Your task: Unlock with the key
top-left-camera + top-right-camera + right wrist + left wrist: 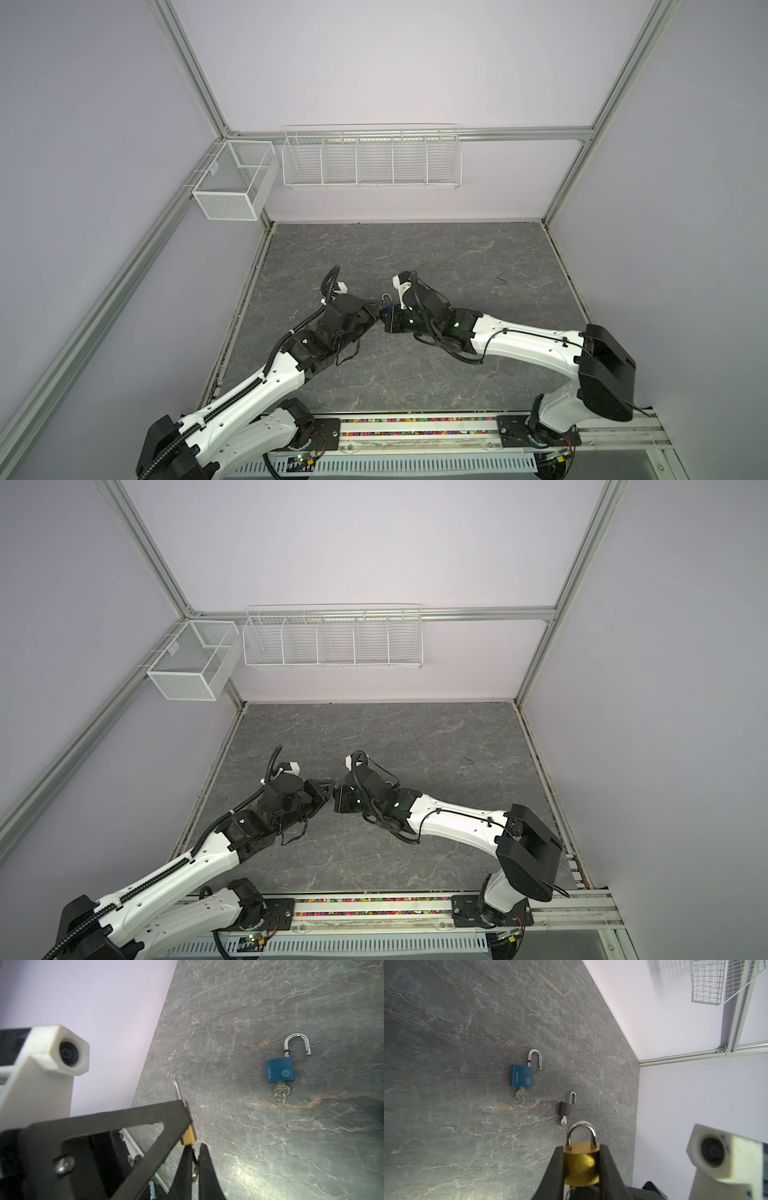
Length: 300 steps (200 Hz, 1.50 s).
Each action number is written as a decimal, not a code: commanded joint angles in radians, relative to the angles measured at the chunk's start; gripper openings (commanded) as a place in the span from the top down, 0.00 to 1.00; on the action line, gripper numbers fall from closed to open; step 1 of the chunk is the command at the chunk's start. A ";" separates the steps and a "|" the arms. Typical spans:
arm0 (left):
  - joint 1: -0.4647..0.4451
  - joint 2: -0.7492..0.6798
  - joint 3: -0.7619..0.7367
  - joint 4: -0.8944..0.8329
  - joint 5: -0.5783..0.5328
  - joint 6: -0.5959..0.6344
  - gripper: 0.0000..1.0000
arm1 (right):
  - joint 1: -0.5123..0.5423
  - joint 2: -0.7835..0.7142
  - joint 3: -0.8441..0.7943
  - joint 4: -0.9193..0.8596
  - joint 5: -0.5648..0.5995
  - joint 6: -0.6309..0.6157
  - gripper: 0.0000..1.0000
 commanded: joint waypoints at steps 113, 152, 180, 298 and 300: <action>-0.036 -0.152 -0.101 0.066 0.118 0.041 1.00 | -0.037 -0.164 -0.006 0.368 -0.257 0.077 0.93; -0.035 -0.171 -0.045 -0.011 0.069 0.105 1.00 | -0.025 -0.179 0.017 0.259 -0.223 0.013 0.93; -0.034 -0.147 -0.009 -0.002 0.059 0.131 1.00 | -0.006 -0.180 0.041 0.184 -0.184 -0.061 0.93; -0.035 -0.182 0.141 -0.194 -0.156 0.447 1.00 | -0.014 -0.356 0.005 -0.242 0.052 -0.277 0.45; -0.036 -0.183 0.141 -0.195 -0.156 0.459 1.00 | -0.015 -0.362 0.004 -0.251 0.058 -0.282 0.44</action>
